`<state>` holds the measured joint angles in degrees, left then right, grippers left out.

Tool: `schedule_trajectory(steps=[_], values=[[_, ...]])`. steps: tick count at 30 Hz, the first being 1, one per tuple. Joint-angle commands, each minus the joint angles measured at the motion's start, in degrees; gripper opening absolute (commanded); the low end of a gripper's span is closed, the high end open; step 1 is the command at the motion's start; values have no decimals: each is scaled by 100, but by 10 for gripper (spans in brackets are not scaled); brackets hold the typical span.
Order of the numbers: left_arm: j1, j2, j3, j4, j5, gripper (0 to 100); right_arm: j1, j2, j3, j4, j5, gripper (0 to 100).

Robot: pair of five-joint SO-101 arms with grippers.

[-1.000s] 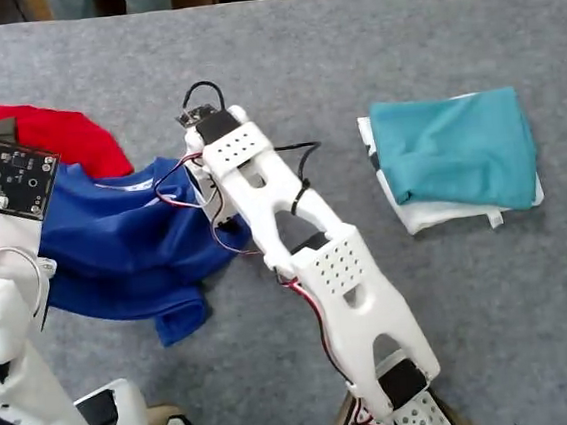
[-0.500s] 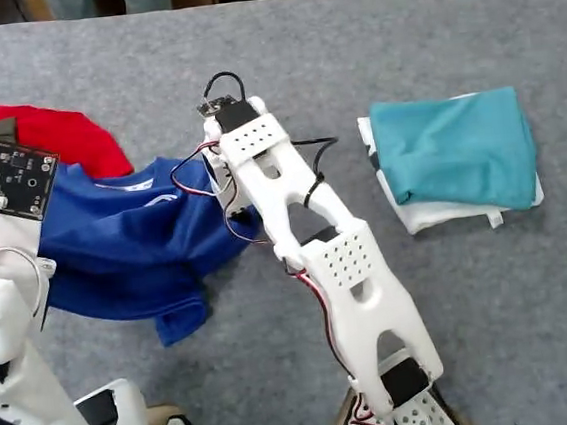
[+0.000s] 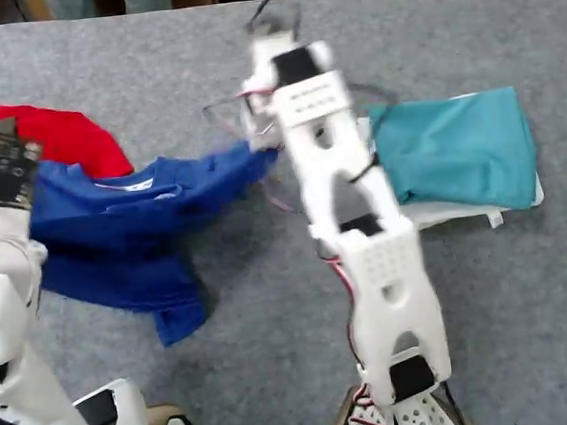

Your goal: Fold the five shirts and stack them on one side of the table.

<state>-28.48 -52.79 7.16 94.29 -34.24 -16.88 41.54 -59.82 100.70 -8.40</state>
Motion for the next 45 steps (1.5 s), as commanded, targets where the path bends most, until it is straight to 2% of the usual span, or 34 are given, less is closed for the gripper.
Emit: schedule_trajectory(steps=[1,4,8,15,21,25,35,38,42,45], values=[[31,-18,-875,-545,914,29,334,-1754,-611,44,-9,15],[374,-53,-1385,-923,1618,29,554,-2853,-1191,-79,-18,15],[822,-79,-2062,-993,1960,29,677,-4013,-1780,-536,0,15],[945,-79,-3459,-862,1934,29,659,-5367,-1868,-1231,-18,15],[954,-79,-4462,79,1697,29,677,-5877,-1859,-1600,-18,15],[963,-79,-4541,659,1380,29,677,-6009,-1859,-1662,-18,15],[954,-589,-4505,659,1301,29,686,-6519,-1859,-1609,0,15],[655,-888,-4505,659,1002,29,756,-6703,-1859,-1609,9,15],[-136,-1187,-4470,659,633,29,1486,-6905,-1859,-1609,9,15],[-286,-1380,-4145,659,475,29,1846,-7046,-1859,-1609,9,15]])
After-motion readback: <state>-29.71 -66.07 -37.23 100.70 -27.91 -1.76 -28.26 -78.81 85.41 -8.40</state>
